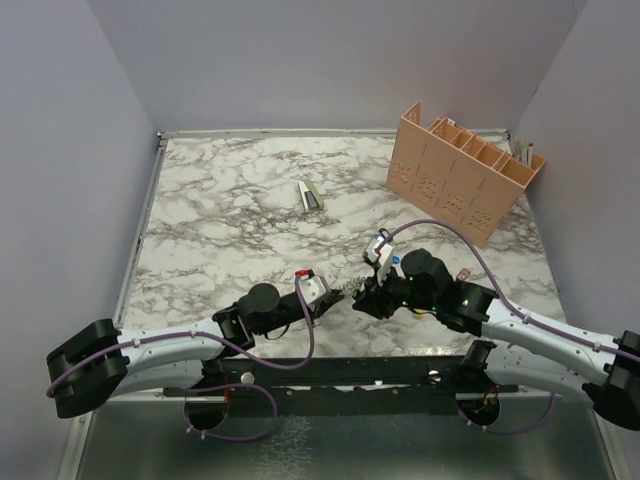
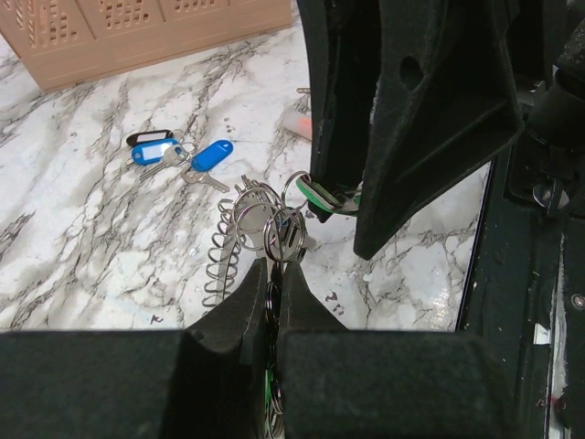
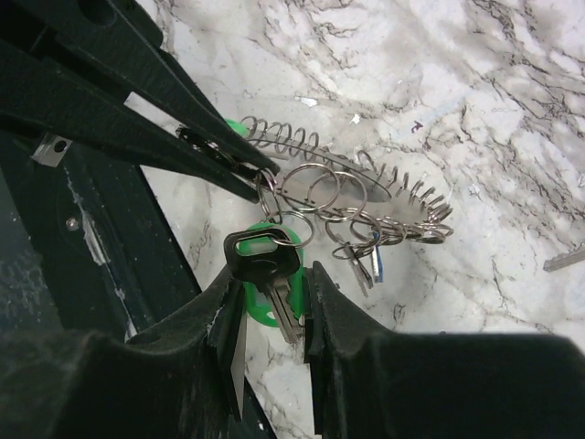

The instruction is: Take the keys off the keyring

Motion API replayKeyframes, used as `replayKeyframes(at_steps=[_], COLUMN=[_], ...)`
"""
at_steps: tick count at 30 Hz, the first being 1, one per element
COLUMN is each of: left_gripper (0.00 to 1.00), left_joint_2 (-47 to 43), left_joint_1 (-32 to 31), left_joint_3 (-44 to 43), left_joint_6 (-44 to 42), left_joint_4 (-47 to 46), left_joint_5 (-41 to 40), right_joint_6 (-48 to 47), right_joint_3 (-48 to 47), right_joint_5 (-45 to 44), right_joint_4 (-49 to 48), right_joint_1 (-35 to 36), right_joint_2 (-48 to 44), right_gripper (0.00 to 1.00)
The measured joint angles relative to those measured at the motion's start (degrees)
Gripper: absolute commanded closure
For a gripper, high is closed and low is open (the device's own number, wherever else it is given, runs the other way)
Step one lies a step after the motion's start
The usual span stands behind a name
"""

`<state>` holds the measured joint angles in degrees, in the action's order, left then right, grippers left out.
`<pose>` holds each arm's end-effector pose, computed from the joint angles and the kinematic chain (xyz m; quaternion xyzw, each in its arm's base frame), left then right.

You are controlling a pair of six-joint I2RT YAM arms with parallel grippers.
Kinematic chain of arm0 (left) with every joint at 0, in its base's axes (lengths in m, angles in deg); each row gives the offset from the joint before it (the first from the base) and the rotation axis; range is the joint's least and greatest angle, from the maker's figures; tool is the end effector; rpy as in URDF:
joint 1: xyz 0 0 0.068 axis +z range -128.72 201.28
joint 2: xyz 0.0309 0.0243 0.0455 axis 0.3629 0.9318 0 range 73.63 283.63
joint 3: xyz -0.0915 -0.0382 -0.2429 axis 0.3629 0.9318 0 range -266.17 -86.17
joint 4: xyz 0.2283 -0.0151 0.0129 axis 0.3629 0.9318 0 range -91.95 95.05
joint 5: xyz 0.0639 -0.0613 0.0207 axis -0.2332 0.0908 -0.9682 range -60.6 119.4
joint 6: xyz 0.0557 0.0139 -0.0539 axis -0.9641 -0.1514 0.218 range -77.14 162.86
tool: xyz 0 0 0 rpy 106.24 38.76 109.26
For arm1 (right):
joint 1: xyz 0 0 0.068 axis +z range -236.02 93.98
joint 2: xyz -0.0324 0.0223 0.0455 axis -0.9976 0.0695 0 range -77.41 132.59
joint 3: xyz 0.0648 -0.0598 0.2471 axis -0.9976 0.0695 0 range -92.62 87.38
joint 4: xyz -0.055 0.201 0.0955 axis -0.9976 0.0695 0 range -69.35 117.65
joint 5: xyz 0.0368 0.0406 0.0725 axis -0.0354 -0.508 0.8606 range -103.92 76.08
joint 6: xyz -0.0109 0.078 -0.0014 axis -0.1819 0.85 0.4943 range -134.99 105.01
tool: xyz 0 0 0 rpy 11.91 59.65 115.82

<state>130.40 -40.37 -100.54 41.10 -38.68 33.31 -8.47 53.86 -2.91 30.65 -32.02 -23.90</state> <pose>0.0992 -0.1938 0.2139 0.4088 0.6182 -0.3567 0.5687 0.1124 0.1768 0.2314 -0.3909 0.7698 0.3226 0.3881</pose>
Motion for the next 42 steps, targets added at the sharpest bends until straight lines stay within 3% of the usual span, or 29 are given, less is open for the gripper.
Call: replayKeyframes(at_steps=[6, 15, 17, 22, 25, 34, 42], left_gripper=[1.00, 0.91, 0.86, 0.62, 0.54, 0.42, 0.39], left_joint_2=[0.94, 5.09, 5.57, 7.17, 7.93, 6.16, 2.10], left_joint_1=[-0.11, -0.37, -0.35, -0.35, -0.35, -0.35, -0.31], left_joint_3=[-0.15, -1.81, -1.81, -1.55, -1.09, 1.22, 2.32], left_joint_6=[-0.02, -1.07, -1.42, -2.40, -2.54, -2.78, -2.36], left_joint_4=[-0.79, -2.99, -3.61, -4.94, -5.35, -6.23, -6.45], left_joint_5=[-2.12, -2.40, -2.43, -2.38, -2.32, -2.45, -4.28], right_joint_6=[0.20, 0.04, 0.13, 1.92, 3.89, 12.07, 18.16], right_joint_3=[-0.92, -10.45, -12.57, -17.35, -19.78, -27.10, -31.34], right_joint_5=[0.07, 0.92, 0.96, 0.83, 0.52, -4.37, -7.39], right_joint_4=[3.61, 14.03, 16.52, 22.49, 25.51, 33.33, 38.51], right_joint_1=[0.00, -0.02, -0.07, -0.09, -0.09, -0.09, -0.09], right_joint_2=[-1.86, 3.28, 4.90, 7.85, 8.76, 12.81, 16.48], right_gripper=[0.99, 0.99, 0.99, 0.99, 0.99, 0.99, 0.99])
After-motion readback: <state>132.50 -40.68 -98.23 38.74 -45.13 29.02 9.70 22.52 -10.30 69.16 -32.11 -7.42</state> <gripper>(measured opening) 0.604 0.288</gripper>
